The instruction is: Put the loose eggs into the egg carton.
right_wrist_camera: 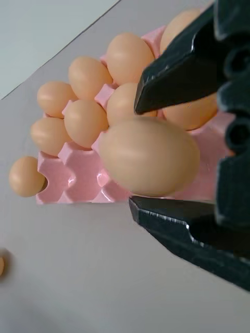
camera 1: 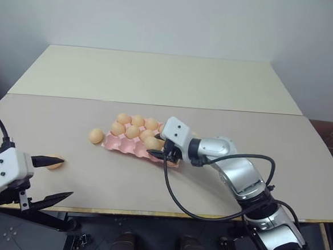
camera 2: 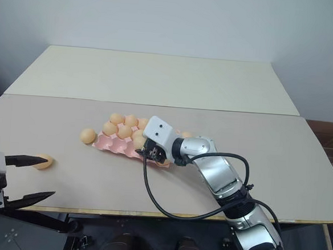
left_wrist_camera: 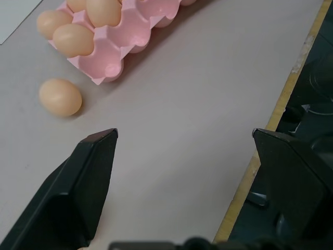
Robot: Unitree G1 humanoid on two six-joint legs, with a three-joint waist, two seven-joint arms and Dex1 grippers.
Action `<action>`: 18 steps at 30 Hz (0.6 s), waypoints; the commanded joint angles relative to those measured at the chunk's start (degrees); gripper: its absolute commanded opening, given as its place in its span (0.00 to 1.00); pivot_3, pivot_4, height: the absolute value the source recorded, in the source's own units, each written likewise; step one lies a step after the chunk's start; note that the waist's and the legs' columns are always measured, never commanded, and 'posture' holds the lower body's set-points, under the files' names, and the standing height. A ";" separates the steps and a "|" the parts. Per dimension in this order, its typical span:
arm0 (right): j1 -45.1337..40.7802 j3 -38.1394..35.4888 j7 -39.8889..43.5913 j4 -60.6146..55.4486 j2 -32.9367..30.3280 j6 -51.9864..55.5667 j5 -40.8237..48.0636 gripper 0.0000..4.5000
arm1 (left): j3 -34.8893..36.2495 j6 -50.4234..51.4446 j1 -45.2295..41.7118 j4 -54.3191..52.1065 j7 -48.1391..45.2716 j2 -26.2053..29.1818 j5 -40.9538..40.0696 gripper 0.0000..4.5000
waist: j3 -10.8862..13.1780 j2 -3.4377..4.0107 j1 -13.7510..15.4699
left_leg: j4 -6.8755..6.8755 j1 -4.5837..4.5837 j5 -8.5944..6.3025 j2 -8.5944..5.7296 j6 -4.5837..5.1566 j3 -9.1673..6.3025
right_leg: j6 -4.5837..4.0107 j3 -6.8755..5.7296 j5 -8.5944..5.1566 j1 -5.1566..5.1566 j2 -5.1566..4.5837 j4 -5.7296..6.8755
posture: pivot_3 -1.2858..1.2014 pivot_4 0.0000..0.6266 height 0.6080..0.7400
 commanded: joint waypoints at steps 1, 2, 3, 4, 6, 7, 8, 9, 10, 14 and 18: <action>0.55 -0.09 0.26 -1.36 -0.40 -2.54 -1.08 0.90 | 2.41 -0.42 0.64 -1.56 0.22 -0.21 0.04 1.00 | 0.00 0.00 0.01 | 0.00 0.00 0.00 0.00 0.00 0.01 | 0.00 0.00 0.00 0.00 0.00 0.01 | 0.52 0.24 1.00; 0.73 -0.23 0.49 -1.61 -0.51 -2.57 -1.10 0.90 | 2.50 -0.37 0.73 -1.61 0.26 -0.21 -0.03 1.00 | 0.00 0.00 0.02 | 0.00 0.00 0.00 0.00 0.00 0.00 | 0.00 0.00 0.00 0.00 0.00 0.01 | 0.52 0.24 1.00; 0.91 -0.49 0.72 -1.99 -0.68 -2.39 -1.01 0.90 | 2.53 -0.38 0.77 -1.61 0.24 -0.17 -0.07 1.00 | 0.00 0.00 0.02 | 0.00 0.00 0.00 0.00 0.00 0.00 | 0.00 0.00 0.00 0.00 0.00 0.01 | 0.52 0.24 1.00; 1.06 -0.64 0.90 -2.30 -0.92 -2.45 -1.07 0.90 | 2.52 -0.40 0.77 -1.57 0.23 -0.12 -0.09 1.00 | 0.00 0.00 0.02 | 0.00 0.00 0.00 0.00 0.00 0.00 | 0.00 0.00 0.00 0.00 0.00 0.01 | 0.52 0.24 1.00; 1.32 -1.06 1.18 -3.01 -1.40 -2.44 -1.08 0.90 | 2.29 -0.43 0.51 -1.31 0.25 0.12 -0.09 1.00 | 0.00 0.00 0.00 | 0.00 0.00 0.00 0.00 0.00 0.01 | 0.00 0.00 0.00 -0.01 0.00 0.02 | 0.52 0.24 1.00; 1.43 -1.49 1.45 -3.60 -1.85 -2.23 -0.92 0.90 | 2.04 -0.49 0.23 -1.06 0.17 0.37 -0.10 1.00 | 0.00 0.00 -0.01 | 0.00 0.00 0.00 0.00 0.00 0.01 | 0.00 0.01 0.00 -0.01 0.00 0.02 | 0.52 0.24 1.00; 1.55 -1.91 1.71 -4.22 -2.34 -1.93 -0.72 0.90 | 1.85 -0.53 0.01 -0.89 0.11 0.55 -0.11 1.00 | 0.00 0.00 0.00 | 0.00 0.00 0.00 0.00 0.00 0.01 | 0.00 0.01 0.00 -0.02 0.00 0.03 | 0.52 0.24 1.00; 1.71 -2.48 2.03 -4.99 -3.03 -1.39 -0.40 0.90 | 1.66 -0.51 -0.23 -0.78 0.11 0.72 -0.12 1.00 | 0.00 0.00 0.01 | 0.00 0.00 0.00 0.00 0.00 0.01 | 0.00 0.01 0.00 -0.02 0.00 0.03 | 0.52 0.24 1.00; 1.94 -3.23 2.51 -5.88 -3.91 -0.60 0.12 0.90 | 1.50 -0.46 -0.47 -0.68 0.11 0.87 -0.16 1.00 | 0.00 0.00 0.05 | 0.00 0.00 0.00 0.00 0.00 0.01 | 0.00 0.01 0.00 -0.02 0.00 0.03 | 0.52 0.24 1.00; 4.41 -8.45 7.16 -10.30 -11.39 1.61 3.46 0.90 | 0.66 -0.73 -1.97 0.15 -0.02 1.40 -0.24 1.00 | 0.00 -0.01 0.30 | 0.00 -0.02 0.00 -0.03 0.00 0.00 | 0.00 0.00 0.00 -0.01 -0.03 -0.01 | 0.52 0.24 1.00; 6.89 -15.11 12.73 -11.21 -20.04 1.47 7.80 0.90 | 0.04 -0.90 -3.08 0.85 -0.12 1.54 -0.35 1.00 | 0.00 -0.01 0.26 | 0.00 0.00 0.00 -0.04 0.00 -0.01 | 0.01 -0.03 0.00 0.08 -0.04 -0.13 | 0.52 0.24 1.00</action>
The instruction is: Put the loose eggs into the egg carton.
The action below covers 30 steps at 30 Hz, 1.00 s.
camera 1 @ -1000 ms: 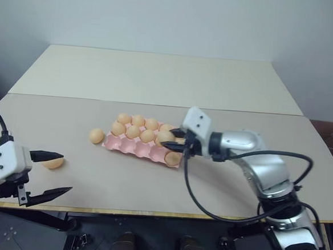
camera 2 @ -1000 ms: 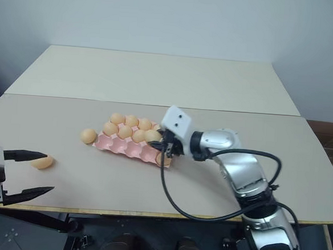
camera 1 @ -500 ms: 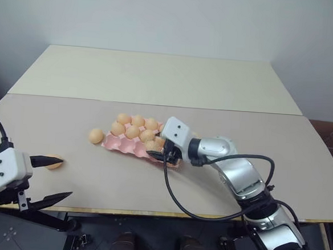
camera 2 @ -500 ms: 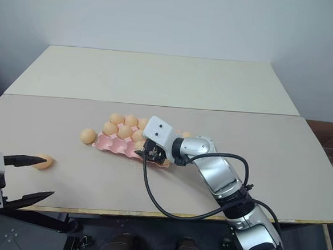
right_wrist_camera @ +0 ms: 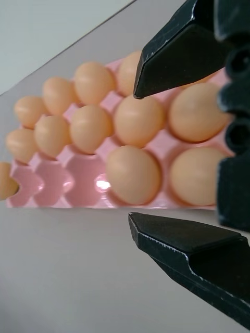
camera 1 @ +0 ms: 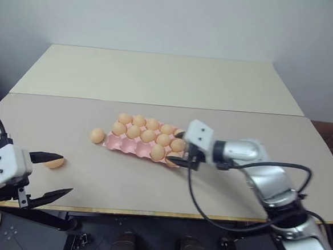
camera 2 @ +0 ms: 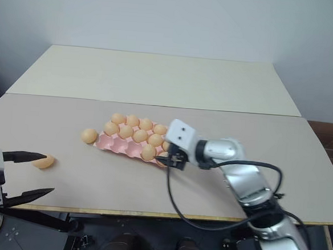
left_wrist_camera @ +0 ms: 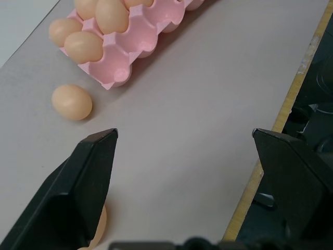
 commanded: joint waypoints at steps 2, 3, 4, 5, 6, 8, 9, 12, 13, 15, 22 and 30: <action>1.20 -8.07 5.43 -1.29 -7.55 -1.32 3.64 0.90 | 0.23 -1.12 -1.11 0.63 -0.20 0.73 -0.31 1.00 | 0.00 0.00 -0.20 | 0.00 0.01 0.00 0.02 0.00 0.01 | 0.00 0.00 0.00 0.00 0.03 -0.01 | 0.52 0.24 1.00; 1.72 -9.56 6.59 -0.65 -9.49 -1.70 4.09 0.90 | 0.32 -1.16 -1.32 0.88 -0.25 0.63 -0.49 1.00 | 0.00 0.00 -0.31 | 0.00 0.02 0.00 0.05 0.00 0.01 | 0.00 0.00 0.00 0.00 0.06 -0.01 | 0.52 0.24 1.00; 2.53 -11.24 7.98 0.07 -11.60 -2.42 4.56 0.90 | 0.50 -1.13 -1.56 1.16 -0.43 0.53 -0.87 1.00 | 0.00 0.00 -0.33 | -0.01 0.02 0.00 0.09 0.00 0.02 | -0.01 0.01 0.00 -0.01 0.09 -0.01 | 0.52 0.24 1.00; 3.39 -12.52 9.14 0.71 -13.54 -3.10 4.82 0.90 | 0.64 -1.05 -1.79 1.41 -0.59 0.51 -1.14 1.00 | 0.00 0.00 -0.33 | -0.01 0.02 0.00 0.09 0.00 0.02 | -0.01 0.01 0.00 -0.01 0.10 -0.01 | 0.52 0.24 1.00; 4.51 -13.61 10.30 1.28 -15.56 -4.02 4.75 0.90 | 0.75 -1.05 -2.05 1.81 -0.64 0.59 -1.20 1.00 | 0.00 0.00 -0.26 | -0.02 0.03 0.00 0.08 0.00 0.03 | -0.01 0.01 0.00 -0.01 0.09 -0.01 | 0.52 0.24 1.00; 6.62 -15.22 11.97 2.29 -18.33 -5.72 4.67 0.90 | 0.72 -1.33 -2.54 2.60 -0.75 0.97 -0.79 1.00 | 0.00 0.00 -0.18 | -0.02 0.01 0.00 0.06 0.00 0.04 | 0.00 0.02 0.00 -0.01 0.06 -0.04 | 0.52 0.24 1.00; 7.57 -15.77 12.46 2.78 -19.30 -6.66 4.57 0.90 | 0.71 -1.48 -2.72 2.91 -0.90 1.13 -0.66 1.00 | 0.00 0.00 -0.21 | -0.02 0.01 0.00 0.05 0.00 0.05 | 0.00 0.02 0.00 0.00 0.05 -0.05 | 0.52 0.24 1.00; 9.18 -16.59 13.47 4.07 -20.81 -8.39 4.60 0.90 | 0.98 -1.45 -3.40 3.21 -1.18 1.54 -0.83 1.00 | 0.00 0.00 -0.30 | -0.02 0.04 0.00 0.07 0.00 0.06 | 0.00 0.03 0.00 0.02 0.07 -0.06 | 0.52 0.24 1.00; 9.07 -16.41 13.42 4.48 -20.86 -8.55 4.56 0.90 | 1.11 -1.42 -3.50 3.07 -1.10 1.42 -0.88 1.00 | 0.00 0.00 -0.33 | -0.02 0.05 0.00 0.07 0.00 0.08 | 0.00 0.05 0.00 0.03 0.07 -0.06 | 0.52 0.24 1.00; 8.53 -15.80 13.24 5.21 -20.73 -8.65 4.34 0.90 | 1.22 -1.44 -3.56 2.79 -0.90 1.10 -0.83 1.00 | 0.00 0.00 -0.36 | -0.02 0.06 0.00 0.09 0.00 0.10 | 0.00 0.07 0.00 0.02 0.08 -0.05 | 0.52 0.24 1.00; 6.14 -14.08 13.80 7.30 -20.38 -9.47 3.99 0.90 | 1.43 -1.70 -2.46 1.20 0.10 -0.64 -0.63 1.00 | 0.00 0.00 -0.19 | -0.02 0.02 0.00 0.07 0.00 0.09 | 0.01 0.06 0.00 0.01 0.05 -0.07 | 0.52 0.24 1.00; 3.55 -12.28 13.22 10.33 -19.10 -10.35 2.28 0.90 | 0.87 -2.03 -2.33 0.76 1.25 -1.09 -0.65 1.00 | 0.00 0.00 -0.19 | -0.02 0.03 0.00 0.07 0.00 0.08 | 0.00 0.06 0.00 0.02 0.05 -0.07 | 0.52 0.24 1.00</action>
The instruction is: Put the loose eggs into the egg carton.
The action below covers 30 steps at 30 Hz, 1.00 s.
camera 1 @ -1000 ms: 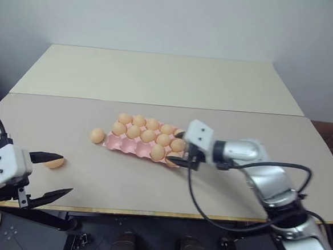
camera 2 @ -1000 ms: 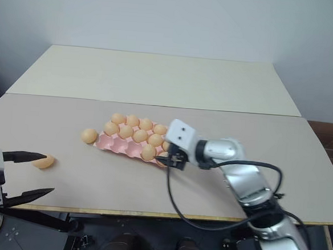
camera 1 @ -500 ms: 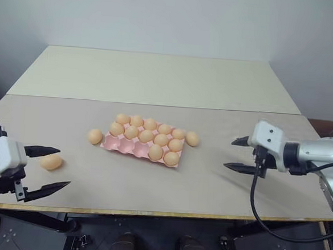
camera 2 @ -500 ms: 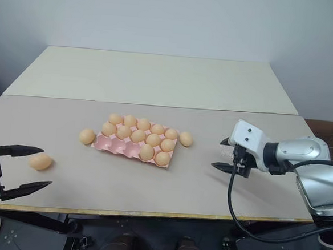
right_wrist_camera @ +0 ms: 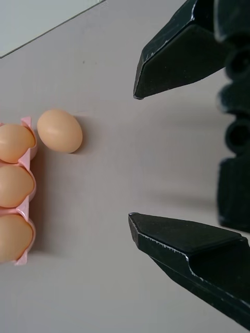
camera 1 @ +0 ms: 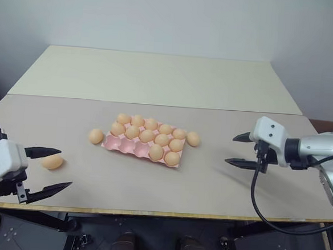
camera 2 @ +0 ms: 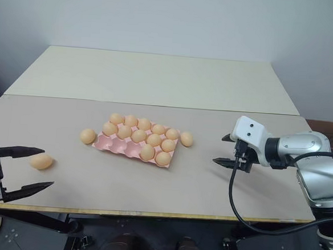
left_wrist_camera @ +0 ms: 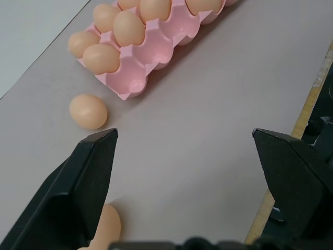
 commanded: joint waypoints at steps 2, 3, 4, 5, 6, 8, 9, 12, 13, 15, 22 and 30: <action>-3.13 0.97 -1.10 1.92 1.34 -1.66 -1.44 0.90 | 0.66 -0.81 -0.50 -1.41 1.09 0.12 -0.33 1.00 | 0.00 0.00 -0.01 | 0.00 -0.01 0.00 0.00 0.00 0.00 | 0.00 0.01 0.00 -0.01 0.00 0.00 | 0.52 0.24 1.00; -3.95 1.48 -1.41 2.75 1.79 -1.72 -1.89 0.90 | 0.58 -0.84 -0.59 -1.58 1.20 0.14 -0.41 1.00 | 0.00 0.00 0.00 | 0.00 0.00 0.00 0.00 0.00 0.00 | 0.00 0.00 0.00 0.00 0.00 0.00 | 0.52 0.24 1.00; -4.89 2.02 -1.63 3.63 2.26 -1.84 -2.40 0.90 | 0.59 -0.69 -0.67 -1.96 1.27 0.05 -0.78 1.00 | 0.00 0.00 -0.01 | 0.00 -0.01 0.00 0.00 0.00 0.00 | 0.00 0.00 0.00 -0.01 0.01 0.00 | 0.52 0.24 1.00; -5.54 2.39 -1.73 4.30 2.60 -1.99 -2.76 0.90 | 0.58 -0.56 -0.74 -2.24 1.33 -0.02 -1.06 1.00 | 0.00 0.00 -0.03 | 0.00 0.00 0.00 0.00 0.00 0.01 | 0.00 0.01 0.00 -0.01 0.00 0.00 | 0.52 0.24 1.00; -6.74 3.01 -2.19 5.30 3.43 -1.80 -3.28 0.90 | 0.51 -0.25 -0.70 -2.69 1.29 -0.12 -1.58 1.00 | 0.00 0.00 -0.04 | 0.00 -0.01 0.00 0.00 0.00 0.01 | 0.00 0.01 0.00 -0.01 0.00 0.00 | 0.52 0.24 1.00; -8.71 4.40 -3.22 7.23 5.08 -2.08 -4.64 0.90 | 0.34 0.33 -0.39 -3.24 1.12 -0.24 -2.35 1.00 | 0.00 0.00 -0.07 | 0.00 -0.01 0.00 0.01 0.00 0.01 | 0.00 0.01 0.00 -0.01 0.01 0.00 | 0.52 0.24 1.00; -9.66 5.09 -3.80 8.41 6.15 -2.28 -5.30 0.90 | 0.20 0.38 -0.06 -3.26 1.02 -0.25 -2.32 1.00 | 0.00 0.00 -0.09 | 0.00 0.00 0.00 0.01 0.00 0.01 | 0.00 0.01 0.00 -0.02 0.01 0.02 | 0.52 0.24 1.00; -11.85 7.32 -5.44 12.02 9.48 -3.54 -7.43 0.90 | -0.30 0.18 0.62 -2.64 0.51 0.34 -1.39 1.00 | 0.00 0.00 -0.10 | 0.00 -0.01 0.00 0.02 0.00 0.01 | -0.01 0.01 0.01 -0.03 0.03 0.02 | 0.52 0.24 1.00; -12.48 8.12 -6.01 13.36 10.81 -4.25 -8.17 0.90 | -0.44 0.07 0.58 -2.38 0.39 0.63 -1.16 1.00 | 0.00 0.00 -0.09 | 0.00 -0.02 0.00 0.01 0.00 0.01 | -0.01 0.01 0.01 -0.03 0.02 0.02 | 0.52 0.24 1.00; -13.48 9.46 -6.86 15.69 12.93 -5.95 -9.74 0.90 | -0.65 0.16 0.17 -2.05 0.44 1.03 -1.31 1.00 | 0.00 0.00 -0.09 | 0.00 -0.01 0.00 0.00 0.00 0.01 | -0.01 0.01 0.01 -0.02 0.02 0.02 | 0.52 0.24 1.00; -17.92 12.73 -9.01 24.85 20.99 -10.52 -13.42 0.90 | -0.05 0.64 -0.24 -1.94 0.14 1.90 -1.52 1.00 | 0.00 0.01 -0.12 | 0.00 -0.03 0.00 -0.01 0.00 0.00 | -0.01 0.00 0.01 -0.04 0.02 0.04 | 0.52 0.24 1.00; -20.81 15.17 -11.31 35.51 26.83 -16.32 -17.92 0.90 | 1.39 0.70 2.35 -3.37 0.55 0.91 -1.35 1.00 | 0.01 0.02 -0.19 | 0.00 -0.03 0.00 -0.01 0.00 -0.01 | -0.02 -0.01 0.02 -0.05 0.01 0.08 | 0.52 0.24 1.00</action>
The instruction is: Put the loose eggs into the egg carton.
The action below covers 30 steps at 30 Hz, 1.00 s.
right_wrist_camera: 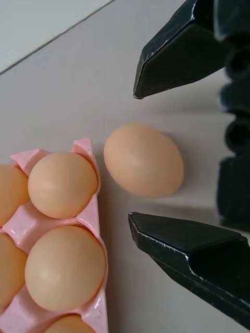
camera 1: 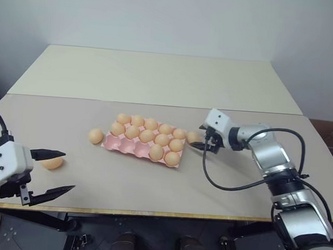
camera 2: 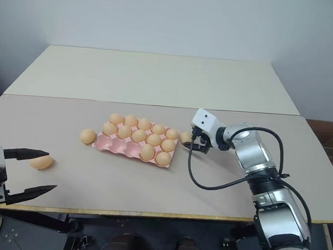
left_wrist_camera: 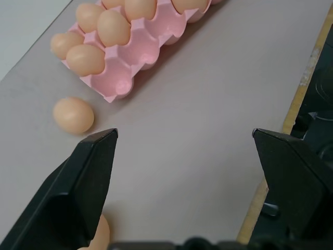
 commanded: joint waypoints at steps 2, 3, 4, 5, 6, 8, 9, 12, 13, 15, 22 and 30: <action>-2.31 -0.13 -1.45 4.78 1.52 -4.13 -2.11 0.90 | 2.41 0.38 0.72 -1.92 0.57 -0.51 -0.39 1.00 | 0.00 0.00 0.01 | 0.00 0.00 0.00 -0.01 0.00 0.00 | 0.00 0.00 0.00 0.00 -0.02 0.00 | 0.52 0.24 1.00; -2.77 -0.27 -1.61 6.09 2.03 -4.61 -2.32 0.90 | 2.47 0.36 0.93 -2.03 0.73 -0.63 -0.28 1.00 | 0.00 0.00 -0.01 | 0.00 0.00 0.00 -0.02 0.00 0.01 | 0.00 0.01 0.00 0.00 -0.02 0.00 | 0.52 0.24 1.00; -3.12 -0.37 -1.54 7.05 2.37 -4.98 -2.46 0.90 | 2.51 0.35 1.15 -2.18 0.88 -0.76 -0.16 1.00 | 0.00 0.01 -0.05 | 0.00 -0.01 0.00 -0.02 0.00 0.00 | 0.00 0.01 0.00 0.00 -0.02 0.00 | 0.52 0.24 1.00; -3.36 -0.38 -1.36 7.70 2.56 -5.46 -2.61 0.87 | 2.55 0.28 1.39 -2.31 0.97 -0.92 -0.08 1.00 | 0.00 0.01 -0.08 | 0.00 0.00 0.00 -0.01 0.00 0.00 | 0.00 0.00 0.00 0.00 -0.02 0.00 | 0.52 0.24 1.00; -3.55 -0.44 -1.32 8.16 2.74 -5.77 -2.73 0.82 | 2.59 0.26 1.58 -2.45 1.05 -1.05 -0.05 1.00 | 0.00 0.01 -0.11 | 0.00 0.00 0.00 -0.01 0.00 0.00 | 0.00 0.00 0.00 0.00 -0.01 0.00 | 0.52 0.24 1.00; -3.63 -0.59 -1.29 8.21 2.88 -6.08 -2.83 0.72 | 2.81 0.33 1.93 -2.67 1.22 -1.33 -0.15 1.00 | 0.01 0.01 -0.15 | 0.00 0.00 0.00 0.00 0.00 0.00 | 0.00 0.00 0.00 -0.01 -0.01 0.02 | 0.52 0.24 1.00; -3.58 -0.72 -1.28 8.03 2.91 -5.99 -2.81 0.64 | 2.86 0.30 2.08 -2.76 1.31 -1.44 -0.11 1.00 | 0.01 0.01 -0.15 | 0.00 0.00 0.00 0.00 0.00 0.00 | 0.00 0.00 0.00 -0.01 -0.01 0.02 | 0.52 0.24 1.00; -3.13 -0.79 -1.39 7.10 2.60 -5.40 -3.09 0.46 | 2.82 0.08 2.43 -2.88 1.48 -1.67 -0.02 1.00 | 0.01 0.01 -0.13 | 0.00 0.00 0.00 -0.01 0.00 -0.01 | 0.00 0.00 0.00 -0.01 -0.02 0.04 | 0.52 0.24 1.00; -2.79 -0.84 -1.76 6.46 2.26 -4.99 -3.40 0.43 | 2.68 0.04 2.45 -2.92 1.58 -1.70 -0.03 1.00 | 0.01 0.01 -0.13 | 0.00 0.00 0.00 -0.01 0.00 -0.01 | 0.00 0.00 0.00 -0.01 -0.02 0.04 | 0.52 0.24 1.00; -2.20 -1.25 -2.08 5.13 1.64 -3.96 -3.49 0.43 | 2.37 -0.13 2.41 -2.94 1.80 -1.75 0.04 1.00 | 0.01 0.01 -0.13 | 0.00 0.00 0.00 -0.01 0.00 -0.01 | 0.00 0.01 0.00 -0.01 -0.02 0.04 | 0.52 0.24 1.00; -1.53 -4.05 -3.13 -5.03 -1.60 0.31 -3.56 0.43 | 2.23 -0.61 1.93 -2.07 1.77 -1.44 0.01 1.00 | 0.01 0.02 -0.03 | 0.00 -0.01 0.00 -0.03 0.00 0.00 | 0.00 0.01 0.00 -0.03 -0.04 0.04 | 0.52 0.24 1.00; -2.16 -3.79 -1.44 -25.89 4.28 13.81 3.07 0.43 | 1.91 -1.01 1.96 -1.43 1.52 -1.36 0.27 1.00 | 0.01 0.02 -0.76 | -0.02 -0.02 0.00 0.05 0.00 0.00 | -0.01 0.08 -0.01 -0.21 0.03 0.29 | 0.52 0.24 1.00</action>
